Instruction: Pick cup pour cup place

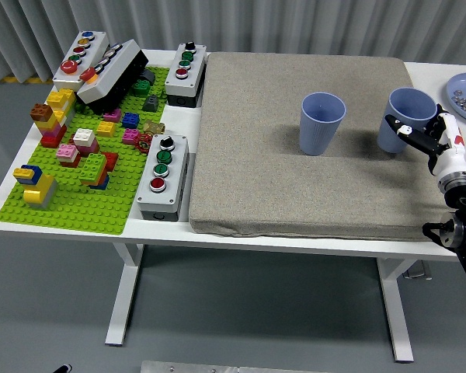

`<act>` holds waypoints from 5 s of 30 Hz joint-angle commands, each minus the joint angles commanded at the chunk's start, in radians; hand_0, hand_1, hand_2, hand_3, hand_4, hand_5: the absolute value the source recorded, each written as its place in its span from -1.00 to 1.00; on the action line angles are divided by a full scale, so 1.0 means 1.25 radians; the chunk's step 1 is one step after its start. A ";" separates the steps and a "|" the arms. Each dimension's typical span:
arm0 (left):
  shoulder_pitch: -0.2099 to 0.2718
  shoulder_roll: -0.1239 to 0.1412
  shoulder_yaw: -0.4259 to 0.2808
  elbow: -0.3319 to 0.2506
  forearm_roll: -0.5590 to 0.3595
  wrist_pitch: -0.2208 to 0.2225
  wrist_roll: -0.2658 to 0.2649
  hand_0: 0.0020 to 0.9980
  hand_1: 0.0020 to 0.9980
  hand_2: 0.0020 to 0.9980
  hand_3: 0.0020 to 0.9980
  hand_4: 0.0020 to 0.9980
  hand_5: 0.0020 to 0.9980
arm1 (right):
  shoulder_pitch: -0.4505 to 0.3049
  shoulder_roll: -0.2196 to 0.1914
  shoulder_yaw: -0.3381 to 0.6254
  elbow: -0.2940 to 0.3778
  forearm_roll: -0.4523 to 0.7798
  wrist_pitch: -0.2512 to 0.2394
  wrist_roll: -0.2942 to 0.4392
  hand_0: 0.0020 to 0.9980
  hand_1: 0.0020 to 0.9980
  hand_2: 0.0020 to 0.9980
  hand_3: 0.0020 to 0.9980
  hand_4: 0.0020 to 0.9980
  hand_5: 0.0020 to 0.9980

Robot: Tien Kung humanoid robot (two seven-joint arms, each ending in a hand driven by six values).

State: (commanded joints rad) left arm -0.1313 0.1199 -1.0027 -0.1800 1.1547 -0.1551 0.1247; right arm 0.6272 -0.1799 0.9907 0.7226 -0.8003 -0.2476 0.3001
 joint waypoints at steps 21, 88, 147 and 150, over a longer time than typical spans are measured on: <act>0.001 0.000 0.005 0.000 -0.001 0.001 0.000 0.62 0.51 0.63 0.44 0.05 1.00 | 0.000 0.003 -0.031 -0.034 0.011 0.004 0.007 0.56 0.32 0.05 0.19 0.50 -0.60; 0.013 0.000 0.005 0.000 -0.009 -0.001 -0.001 0.63 0.52 0.64 0.45 0.05 0.99 | -0.018 -0.029 0.063 -0.010 -0.135 0.164 -0.127 0.95 0.90 1.00 1.00 0.66 -0.46; -0.002 0.003 -0.005 0.000 -0.006 0.003 -0.010 0.63 0.51 0.63 0.43 0.05 0.98 | 0.062 -0.071 0.346 0.227 -0.238 0.155 -0.348 0.94 0.69 0.74 0.73 0.71 1.00; -0.003 0.002 -0.006 0.000 -0.003 0.003 -0.010 0.63 0.51 0.63 0.43 0.05 0.98 | 0.074 -0.046 0.374 0.230 -0.297 0.152 -0.348 0.94 0.69 0.74 0.73 0.71 1.00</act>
State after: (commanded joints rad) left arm -0.1350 0.1228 -1.0100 -0.1800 1.1505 -0.1517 0.1119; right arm 0.7197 -0.2372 1.4584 1.0101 -1.1718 -0.0578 -0.1354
